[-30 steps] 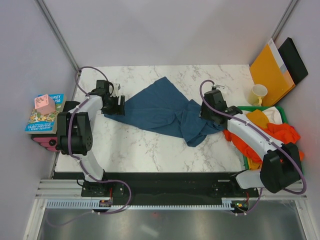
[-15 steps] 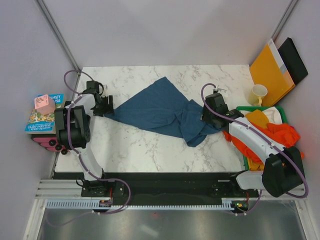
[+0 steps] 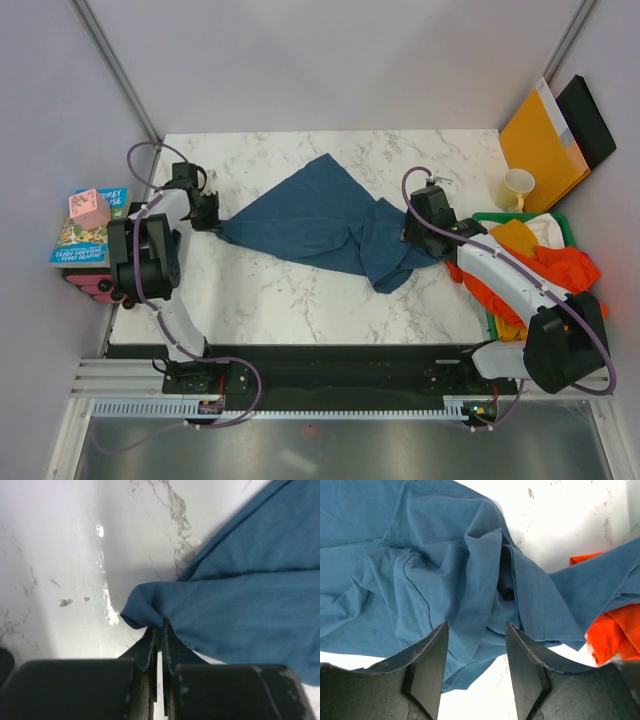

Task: Fold and stack the t-shirts
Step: Flatten the tshirt out

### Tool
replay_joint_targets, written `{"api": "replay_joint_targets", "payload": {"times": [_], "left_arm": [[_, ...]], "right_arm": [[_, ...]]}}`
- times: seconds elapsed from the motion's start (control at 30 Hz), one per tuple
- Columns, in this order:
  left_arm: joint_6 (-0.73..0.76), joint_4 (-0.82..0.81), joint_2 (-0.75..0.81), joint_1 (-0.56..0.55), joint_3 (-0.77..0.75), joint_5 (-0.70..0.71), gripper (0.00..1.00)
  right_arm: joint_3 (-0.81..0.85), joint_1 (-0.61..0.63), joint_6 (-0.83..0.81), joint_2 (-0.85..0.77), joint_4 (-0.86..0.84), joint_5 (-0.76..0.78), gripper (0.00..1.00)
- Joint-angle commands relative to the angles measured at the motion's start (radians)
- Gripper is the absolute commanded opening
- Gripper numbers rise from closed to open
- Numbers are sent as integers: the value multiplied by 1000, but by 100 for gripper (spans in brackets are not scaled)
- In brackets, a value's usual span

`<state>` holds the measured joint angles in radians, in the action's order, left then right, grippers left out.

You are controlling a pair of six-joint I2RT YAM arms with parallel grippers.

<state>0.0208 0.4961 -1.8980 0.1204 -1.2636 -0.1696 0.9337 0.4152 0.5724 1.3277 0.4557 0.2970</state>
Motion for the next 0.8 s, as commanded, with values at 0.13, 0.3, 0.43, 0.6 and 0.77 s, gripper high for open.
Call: {"api": "replay_joint_targets", "payload": {"times": [0.13,0.3,0.43,0.6,0.77], "left_arm": [[-12,74,230,-2,-157,-116,2],[-79,157,220,-1,-345,-163,2],[-73,170,214,-2,-369,-160,2],[-48,171,220,-2,-307,-137,2],[-35,167,226,-1,-244,-133,2]], "right_arm": [[4,4,20,4,-8,42,59],[-1,2,41,42,-40,25,59],[11,-12,53,117,-81,-5,58],[34,-52,95,194,-176,-78,55],[89,-56,119,245,-256,-73,54]]}}
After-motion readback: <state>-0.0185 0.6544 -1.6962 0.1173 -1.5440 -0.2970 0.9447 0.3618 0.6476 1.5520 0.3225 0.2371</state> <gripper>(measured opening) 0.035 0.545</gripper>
